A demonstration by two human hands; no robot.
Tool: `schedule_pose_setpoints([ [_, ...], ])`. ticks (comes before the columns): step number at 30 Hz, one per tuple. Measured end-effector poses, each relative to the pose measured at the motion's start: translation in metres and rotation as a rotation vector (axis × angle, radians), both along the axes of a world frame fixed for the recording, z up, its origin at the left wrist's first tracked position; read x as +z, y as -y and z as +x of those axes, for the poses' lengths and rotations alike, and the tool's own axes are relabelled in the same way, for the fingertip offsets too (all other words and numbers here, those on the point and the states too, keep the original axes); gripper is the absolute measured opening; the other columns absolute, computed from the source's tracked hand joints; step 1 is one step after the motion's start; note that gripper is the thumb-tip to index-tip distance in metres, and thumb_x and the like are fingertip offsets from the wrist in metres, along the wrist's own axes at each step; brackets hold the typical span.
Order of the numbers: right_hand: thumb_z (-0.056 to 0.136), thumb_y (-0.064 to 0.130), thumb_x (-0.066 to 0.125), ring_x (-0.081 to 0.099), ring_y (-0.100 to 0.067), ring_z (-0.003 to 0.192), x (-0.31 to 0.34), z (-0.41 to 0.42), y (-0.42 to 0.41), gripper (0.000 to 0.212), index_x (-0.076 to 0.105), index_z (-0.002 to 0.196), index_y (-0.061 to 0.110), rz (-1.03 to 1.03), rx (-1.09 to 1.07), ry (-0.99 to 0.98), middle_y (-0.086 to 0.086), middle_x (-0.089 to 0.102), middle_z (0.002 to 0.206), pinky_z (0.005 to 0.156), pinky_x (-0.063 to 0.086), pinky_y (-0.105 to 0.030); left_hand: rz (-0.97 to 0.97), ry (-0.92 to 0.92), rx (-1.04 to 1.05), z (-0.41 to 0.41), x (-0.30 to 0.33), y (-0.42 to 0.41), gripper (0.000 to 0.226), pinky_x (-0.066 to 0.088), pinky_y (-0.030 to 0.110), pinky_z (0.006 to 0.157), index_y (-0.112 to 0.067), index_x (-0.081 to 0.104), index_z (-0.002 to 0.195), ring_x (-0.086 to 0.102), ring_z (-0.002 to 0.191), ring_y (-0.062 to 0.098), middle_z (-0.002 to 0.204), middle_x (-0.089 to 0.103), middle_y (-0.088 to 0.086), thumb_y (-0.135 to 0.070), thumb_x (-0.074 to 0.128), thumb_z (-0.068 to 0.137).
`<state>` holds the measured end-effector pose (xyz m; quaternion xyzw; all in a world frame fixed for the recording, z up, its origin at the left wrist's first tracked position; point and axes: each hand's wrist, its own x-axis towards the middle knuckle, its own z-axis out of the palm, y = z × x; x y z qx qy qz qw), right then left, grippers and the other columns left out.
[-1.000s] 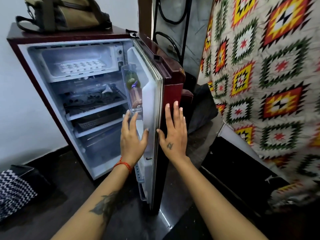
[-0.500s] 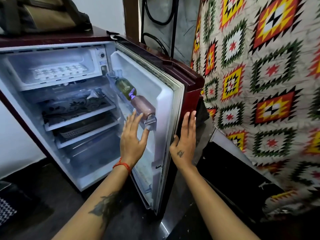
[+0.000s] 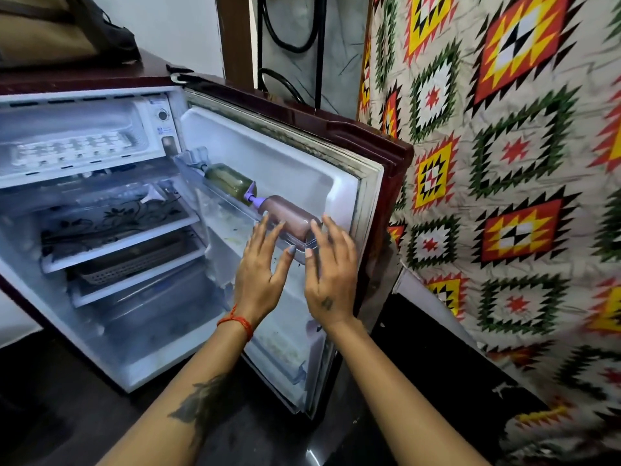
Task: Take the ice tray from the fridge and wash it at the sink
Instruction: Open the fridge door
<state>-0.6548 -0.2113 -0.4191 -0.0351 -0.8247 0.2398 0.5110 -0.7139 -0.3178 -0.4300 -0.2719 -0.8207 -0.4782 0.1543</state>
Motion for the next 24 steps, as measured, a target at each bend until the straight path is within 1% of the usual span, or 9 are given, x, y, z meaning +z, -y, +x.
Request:
schedule_pose_setpoints([
  [3,0.094,0.018,0.046,0.031,-0.024,0.136,-0.006,-0.012,-0.015,0.042,0.052,0.132,0.001,-0.004,-0.017,0.082,-0.011,0.045,0.143,0.116,0.022,-0.03,-0.022,0.018,0.016,-0.009,0.005,-0.015,0.058,0.026,0.044,0.115,-0.025,0.031,0.147,0.013,0.146,0.013,0.158,0.014,-0.006,-0.044,0.04,0.093],
  [5,0.096,0.02,0.043,0.016,-0.021,0.143,-0.012,-0.018,-0.025,0.046,0.044,0.139,0.003,-0.038,-0.013,0.141,-0.006,0.033,0.15,0.119,0.01,-0.026,-0.054,0.039,0.022,-0.015,0.007,-0.022,0.061,0.025,0.042,0.116,-0.027,0.023,0.149,0.008,0.147,0.012,0.159,0.008,-0.008,-0.048,0.039,0.094],
  [7,0.098,0.022,0.04,0.003,-0.018,0.146,-0.017,-0.024,-0.035,0.049,0.035,0.144,0.006,-0.064,-0.006,0.189,0.0,0.022,0.153,0.118,0.0,-0.022,-0.078,0.072,0.026,-0.022,0.009,-0.029,0.061,0.024,0.038,0.116,-0.028,0.018,0.15,0.004,0.147,0.011,0.159,0.004,-0.01,-0.047,0.041,0.096],
  [9,0.098,0.025,0.036,-0.003,-0.016,0.145,-0.016,-0.03,-0.045,0.052,0.03,0.146,0.007,-0.086,-0.019,0.225,0.003,0.016,0.154,0.116,-0.005,-0.018,-0.113,0.095,0.023,-0.028,0.01,-0.035,0.061,0.023,0.035,0.116,-0.03,0.016,0.15,0.001,0.147,0.01,0.159,0.001,-0.012,-0.046,0.04,0.096],
  [11,0.098,0.028,0.032,-0.003,-0.017,0.145,-0.014,-0.036,-0.054,0.054,0.029,0.147,0.008,-0.105,-0.049,0.249,0.005,0.012,0.154,0.114,-0.007,-0.014,-0.164,0.108,0.012,-0.035,0.01,-0.04,0.06,0.021,0.035,0.117,-0.031,0.016,0.15,-0.001,0.147,0.01,0.159,-0.001,-0.012,-0.047,0.038,0.096],
  [13,0.097,0.029,0.031,-0.002,-0.017,0.145,-0.013,-0.044,-0.062,0.054,0.028,0.147,0.008,-0.129,-0.065,0.256,0.005,0.011,0.154,0.113,-0.009,-0.013,-0.204,0.111,0.001,-0.045,0.011,-0.046,0.06,0.018,0.038,0.118,-0.031,0.015,0.15,-0.001,0.147,0.012,0.159,-0.002,-0.011,-0.047,0.037,0.096],
  [17,0.099,0.02,0.036,-0.003,-0.015,0.145,-0.013,-0.057,-0.086,0.052,0.024,0.148,0.011,-0.148,-0.079,0.295,0.007,0.009,0.154,0.112,-0.009,-0.012,-0.229,0.1,-0.023,-0.063,0.015,-0.061,0.06,0.009,0.039,0.12,-0.028,0.013,0.15,-0.003,0.147,0.014,0.159,-0.002,-0.008,-0.045,0.037,0.098],
  [21,0.099,0.023,0.034,-0.004,-0.013,0.144,-0.01,-0.066,-0.105,0.053,0.02,0.15,0.016,-0.163,-0.102,0.348,0.008,0.009,0.156,0.115,0.002,-0.024,-0.219,0.052,-0.042,-0.076,0.007,-0.077,0.06,0.005,0.037,0.12,-0.028,0.012,0.15,-0.006,0.144,0.009,0.159,-0.003,-0.008,-0.048,0.035,0.098],
  [24,0.099,0.022,0.039,0.0,-0.015,0.146,-0.009,-0.075,-0.119,0.056,0.017,0.15,0.018,-0.19,-0.101,0.371,0.007,0.009,0.158,0.118,0.01,-0.033,-0.208,0.019,-0.041,-0.085,0.0,-0.089,0.063,0.006,0.038,0.12,-0.027,0.014,0.15,-0.005,0.143,0.009,0.159,-0.001,-0.006,-0.049,0.03,0.094],
])
